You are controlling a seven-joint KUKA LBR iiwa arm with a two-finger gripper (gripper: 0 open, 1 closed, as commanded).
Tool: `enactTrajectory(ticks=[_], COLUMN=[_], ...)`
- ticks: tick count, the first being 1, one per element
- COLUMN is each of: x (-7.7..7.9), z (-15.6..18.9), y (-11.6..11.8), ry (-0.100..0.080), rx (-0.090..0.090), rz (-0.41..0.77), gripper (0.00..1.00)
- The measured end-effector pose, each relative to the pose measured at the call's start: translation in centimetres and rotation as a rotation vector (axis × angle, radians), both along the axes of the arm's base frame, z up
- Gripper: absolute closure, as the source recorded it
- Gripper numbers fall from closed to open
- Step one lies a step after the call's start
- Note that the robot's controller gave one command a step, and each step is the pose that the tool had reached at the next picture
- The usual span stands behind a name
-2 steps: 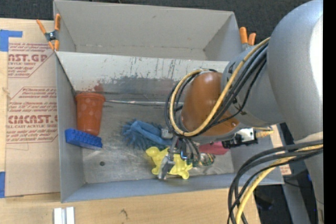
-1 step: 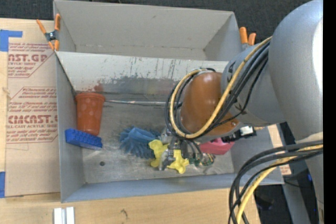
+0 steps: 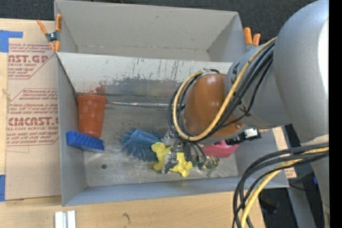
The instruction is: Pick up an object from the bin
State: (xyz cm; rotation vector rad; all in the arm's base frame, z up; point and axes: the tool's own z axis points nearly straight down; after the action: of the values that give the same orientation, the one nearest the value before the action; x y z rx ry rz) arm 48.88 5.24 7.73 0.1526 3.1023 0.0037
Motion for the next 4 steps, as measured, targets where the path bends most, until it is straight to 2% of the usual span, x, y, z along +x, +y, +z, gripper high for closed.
enactTrajectory(ticks=[1,3,4], x=[0.0,-0.4,-0.4], z=[0.2,2.2,4.2], y=[0.0,0.0,0.1], ry=[0.005,0.033,0.037], rx=[0.0,-0.001,0.0], rz=[0.0,0.001,0.002], gripper=[1.0,1.0,1.0])
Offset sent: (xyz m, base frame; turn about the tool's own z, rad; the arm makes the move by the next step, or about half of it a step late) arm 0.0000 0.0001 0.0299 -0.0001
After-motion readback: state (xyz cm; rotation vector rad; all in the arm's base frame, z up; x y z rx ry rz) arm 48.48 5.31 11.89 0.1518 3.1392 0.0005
